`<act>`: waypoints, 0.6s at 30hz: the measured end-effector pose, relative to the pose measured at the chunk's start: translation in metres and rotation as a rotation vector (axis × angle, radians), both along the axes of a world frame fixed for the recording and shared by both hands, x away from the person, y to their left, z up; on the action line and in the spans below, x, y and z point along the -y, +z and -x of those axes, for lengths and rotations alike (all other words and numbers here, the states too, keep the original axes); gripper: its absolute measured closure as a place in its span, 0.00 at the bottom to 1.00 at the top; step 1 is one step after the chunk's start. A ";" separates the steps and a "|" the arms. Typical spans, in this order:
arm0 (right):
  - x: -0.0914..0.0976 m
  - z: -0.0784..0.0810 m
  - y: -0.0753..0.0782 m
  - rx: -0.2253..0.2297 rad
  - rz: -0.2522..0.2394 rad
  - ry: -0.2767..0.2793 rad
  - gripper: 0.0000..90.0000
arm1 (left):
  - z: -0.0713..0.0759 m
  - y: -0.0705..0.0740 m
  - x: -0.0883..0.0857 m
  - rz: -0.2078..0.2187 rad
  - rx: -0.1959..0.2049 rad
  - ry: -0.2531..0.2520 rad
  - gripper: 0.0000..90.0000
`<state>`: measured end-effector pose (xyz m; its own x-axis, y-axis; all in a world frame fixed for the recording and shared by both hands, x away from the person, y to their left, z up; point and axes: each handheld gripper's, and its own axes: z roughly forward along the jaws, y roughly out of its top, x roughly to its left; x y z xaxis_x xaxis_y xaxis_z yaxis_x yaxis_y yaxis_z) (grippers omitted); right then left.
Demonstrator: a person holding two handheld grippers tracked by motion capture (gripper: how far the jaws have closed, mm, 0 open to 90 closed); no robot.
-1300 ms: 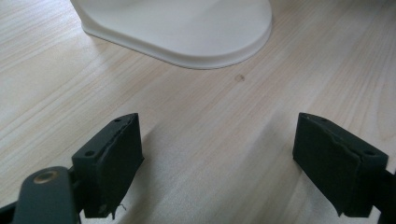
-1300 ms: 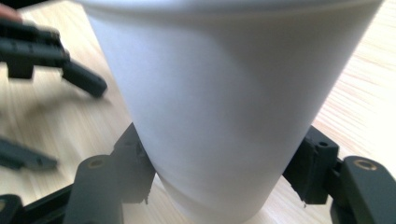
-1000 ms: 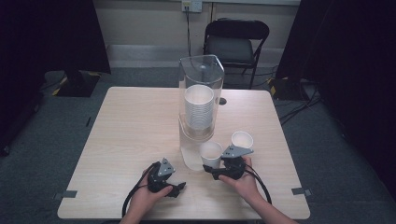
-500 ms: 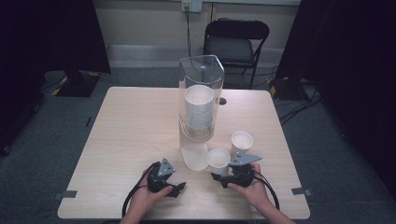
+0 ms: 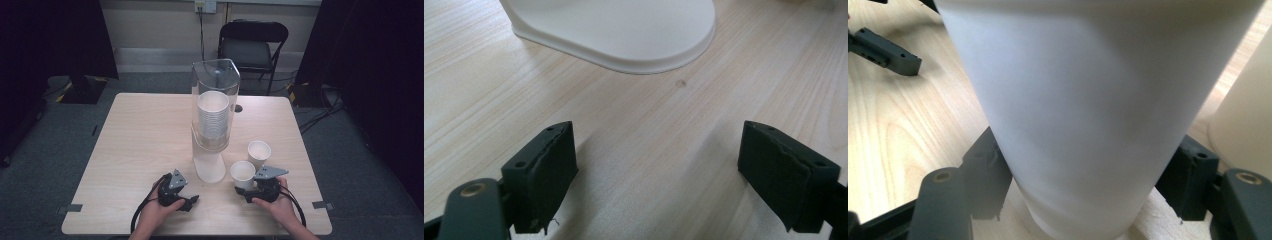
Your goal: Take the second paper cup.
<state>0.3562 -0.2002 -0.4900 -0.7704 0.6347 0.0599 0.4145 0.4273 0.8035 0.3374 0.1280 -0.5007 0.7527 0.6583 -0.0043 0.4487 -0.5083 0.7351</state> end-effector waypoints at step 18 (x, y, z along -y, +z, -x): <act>-0.002 -0.005 -0.006 -0.002 0.040 -0.009 0.34 | 0.000 0.000 0.000 0.000 -0.001 0.000 0.17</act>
<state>0.3610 -0.1980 -0.4960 -0.7644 0.6438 0.0357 0.4200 0.4550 0.7852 0.3374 0.1280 -0.5007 0.7528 0.6583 -0.0044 0.4490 -0.5086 0.7347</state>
